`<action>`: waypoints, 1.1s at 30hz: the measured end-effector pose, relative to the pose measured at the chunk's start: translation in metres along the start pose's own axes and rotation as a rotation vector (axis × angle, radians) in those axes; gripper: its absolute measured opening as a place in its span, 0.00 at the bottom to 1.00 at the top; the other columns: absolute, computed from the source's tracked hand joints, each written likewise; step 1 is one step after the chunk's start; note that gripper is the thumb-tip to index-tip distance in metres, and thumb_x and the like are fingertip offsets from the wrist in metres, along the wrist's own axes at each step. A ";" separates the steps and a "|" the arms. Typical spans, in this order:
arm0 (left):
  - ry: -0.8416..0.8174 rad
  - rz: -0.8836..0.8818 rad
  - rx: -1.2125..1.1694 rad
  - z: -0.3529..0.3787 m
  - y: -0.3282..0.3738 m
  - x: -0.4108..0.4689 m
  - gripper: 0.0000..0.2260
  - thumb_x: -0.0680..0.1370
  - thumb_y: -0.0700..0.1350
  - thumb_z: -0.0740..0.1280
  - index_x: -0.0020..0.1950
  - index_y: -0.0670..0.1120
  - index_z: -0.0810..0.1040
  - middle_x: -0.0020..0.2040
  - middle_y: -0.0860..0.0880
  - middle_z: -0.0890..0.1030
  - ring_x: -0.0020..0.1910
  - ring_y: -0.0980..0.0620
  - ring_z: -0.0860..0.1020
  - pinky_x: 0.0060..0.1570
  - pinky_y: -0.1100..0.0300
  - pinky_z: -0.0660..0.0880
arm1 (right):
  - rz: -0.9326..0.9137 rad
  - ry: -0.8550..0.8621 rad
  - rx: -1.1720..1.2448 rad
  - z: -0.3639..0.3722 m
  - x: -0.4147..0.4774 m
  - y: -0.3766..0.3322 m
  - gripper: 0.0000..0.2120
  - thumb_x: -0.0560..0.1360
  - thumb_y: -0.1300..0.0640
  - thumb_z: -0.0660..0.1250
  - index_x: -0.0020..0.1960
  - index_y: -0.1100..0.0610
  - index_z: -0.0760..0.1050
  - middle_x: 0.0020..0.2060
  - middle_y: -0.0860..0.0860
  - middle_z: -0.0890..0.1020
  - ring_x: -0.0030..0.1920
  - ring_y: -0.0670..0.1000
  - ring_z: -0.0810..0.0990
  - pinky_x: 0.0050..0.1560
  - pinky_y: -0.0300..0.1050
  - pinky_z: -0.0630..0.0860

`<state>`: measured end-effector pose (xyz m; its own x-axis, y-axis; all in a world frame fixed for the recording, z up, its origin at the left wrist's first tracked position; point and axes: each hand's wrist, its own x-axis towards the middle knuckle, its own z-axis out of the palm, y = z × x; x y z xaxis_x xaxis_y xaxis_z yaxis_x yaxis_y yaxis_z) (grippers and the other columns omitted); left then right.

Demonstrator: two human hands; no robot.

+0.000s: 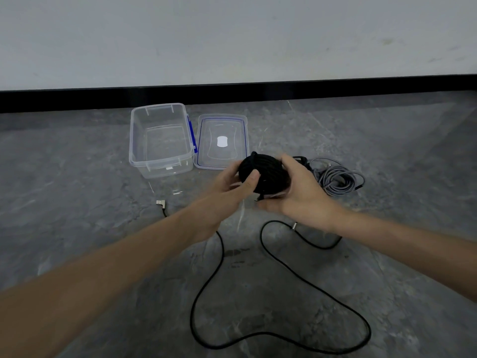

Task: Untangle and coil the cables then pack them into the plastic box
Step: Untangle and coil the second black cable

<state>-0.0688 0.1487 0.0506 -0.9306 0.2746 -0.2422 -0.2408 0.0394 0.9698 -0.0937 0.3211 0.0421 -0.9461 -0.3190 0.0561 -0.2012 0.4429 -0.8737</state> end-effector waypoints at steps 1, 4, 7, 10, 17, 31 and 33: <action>-0.031 -0.036 -0.005 0.000 0.000 0.000 0.12 0.79 0.55 0.62 0.62 0.63 0.71 0.59 0.61 0.76 0.60 0.65 0.72 0.55 0.62 0.69 | -0.063 0.032 -0.078 -0.001 0.000 0.004 0.25 0.62 0.64 0.79 0.54 0.56 0.71 0.46 0.49 0.81 0.48 0.48 0.81 0.50 0.50 0.79; -0.091 -0.150 -0.042 0.001 0.002 0.003 0.22 0.71 0.63 0.62 0.65 0.65 0.68 0.60 0.60 0.74 0.62 0.55 0.74 0.61 0.56 0.72 | -0.295 0.087 -0.328 -0.002 0.001 0.016 0.22 0.65 0.67 0.75 0.53 0.56 0.70 0.45 0.48 0.76 0.44 0.46 0.77 0.43 0.48 0.76; -0.062 -0.265 -0.095 0.007 0.003 0.012 0.24 0.73 0.68 0.58 0.64 0.58 0.72 0.61 0.54 0.77 0.57 0.50 0.80 0.62 0.52 0.75 | -0.431 0.031 -0.519 -0.007 0.005 0.026 0.25 0.64 0.71 0.69 0.56 0.54 0.66 0.54 0.51 0.73 0.47 0.53 0.76 0.40 0.53 0.77; 0.051 -0.375 -0.145 0.012 -0.001 0.027 0.19 0.79 0.63 0.59 0.59 0.51 0.76 0.55 0.49 0.80 0.51 0.48 0.81 0.53 0.56 0.79 | -0.482 -0.032 -0.682 -0.011 0.011 0.032 0.28 0.61 0.73 0.64 0.55 0.54 0.62 0.60 0.54 0.70 0.42 0.59 0.77 0.28 0.54 0.75; 0.227 -0.334 -0.181 0.017 -0.025 0.070 0.16 0.81 0.47 0.64 0.65 0.40 0.75 0.59 0.42 0.79 0.53 0.49 0.77 0.42 0.62 0.77 | -0.174 0.029 -0.625 -0.016 0.032 0.070 0.40 0.63 0.73 0.68 0.68 0.50 0.58 0.65 0.55 0.65 0.50 0.59 0.77 0.41 0.56 0.79; 0.365 -0.397 0.007 0.040 -0.097 0.144 0.15 0.79 0.47 0.67 0.63 0.41 0.77 0.56 0.42 0.82 0.53 0.44 0.80 0.45 0.56 0.77 | 0.809 0.005 0.437 -0.013 0.057 0.129 0.11 0.77 0.58 0.68 0.58 0.60 0.77 0.44 0.55 0.83 0.44 0.52 0.81 0.40 0.41 0.78; 0.371 -0.406 0.099 0.038 -0.111 0.151 0.15 0.78 0.48 0.68 0.61 0.40 0.79 0.54 0.43 0.83 0.52 0.45 0.81 0.50 0.54 0.78 | 0.825 0.003 0.360 -0.008 0.061 0.143 0.13 0.77 0.60 0.68 0.61 0.61 0.75 0.47 0.58 0.84 0.44 0.52 0.80 0.43 0.43 0.78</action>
<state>-0.1720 0.2224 -0.0923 -0.8075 -0.1374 -0.5736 -0.5897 0.1669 0.7902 -0.1826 0.3713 -0.0759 -0.7556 -0.0132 -0.6548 0.6333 0.2405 -0.7356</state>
